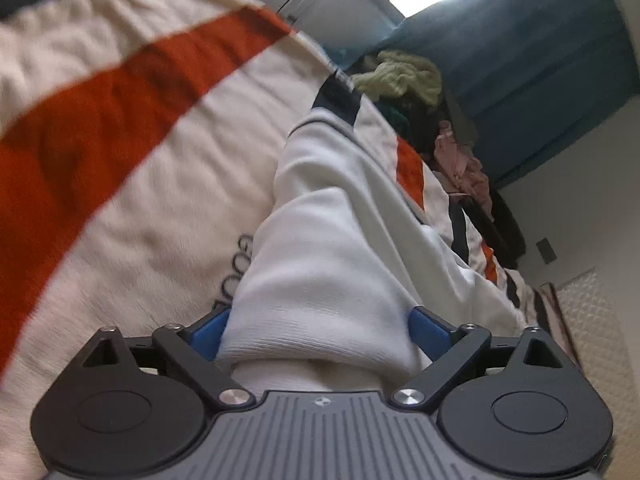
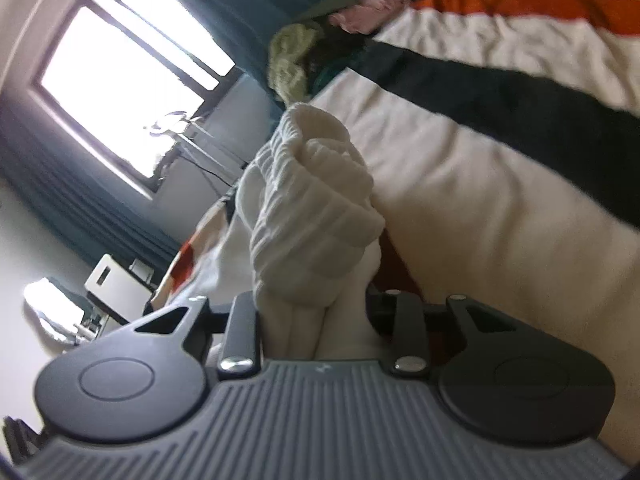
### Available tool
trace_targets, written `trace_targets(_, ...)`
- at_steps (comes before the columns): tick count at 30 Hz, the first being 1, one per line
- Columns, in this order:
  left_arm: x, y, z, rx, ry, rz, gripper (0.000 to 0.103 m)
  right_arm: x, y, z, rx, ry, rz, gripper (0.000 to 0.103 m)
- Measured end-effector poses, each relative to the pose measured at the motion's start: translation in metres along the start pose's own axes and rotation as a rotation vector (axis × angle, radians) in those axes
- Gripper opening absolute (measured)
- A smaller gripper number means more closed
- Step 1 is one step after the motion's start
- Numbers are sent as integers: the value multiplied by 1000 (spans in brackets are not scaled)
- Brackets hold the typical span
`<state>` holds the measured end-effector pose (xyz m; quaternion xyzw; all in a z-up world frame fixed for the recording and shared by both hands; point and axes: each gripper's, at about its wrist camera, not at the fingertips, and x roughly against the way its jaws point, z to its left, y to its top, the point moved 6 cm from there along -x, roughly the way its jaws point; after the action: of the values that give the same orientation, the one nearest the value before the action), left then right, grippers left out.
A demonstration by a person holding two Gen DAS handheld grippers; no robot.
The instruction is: Fold clothes
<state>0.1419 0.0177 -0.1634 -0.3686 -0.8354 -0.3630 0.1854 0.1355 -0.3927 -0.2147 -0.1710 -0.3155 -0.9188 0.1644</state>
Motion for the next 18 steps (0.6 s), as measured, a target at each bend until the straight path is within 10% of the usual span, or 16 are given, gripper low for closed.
trace_targets(8,10,9,-6,35,-61,-33,40,14,0,14,17,30,-20,30)
trace_targets(18,30,43,-112,46,-295,-64,34,81,82,66,58,134,-220,29)
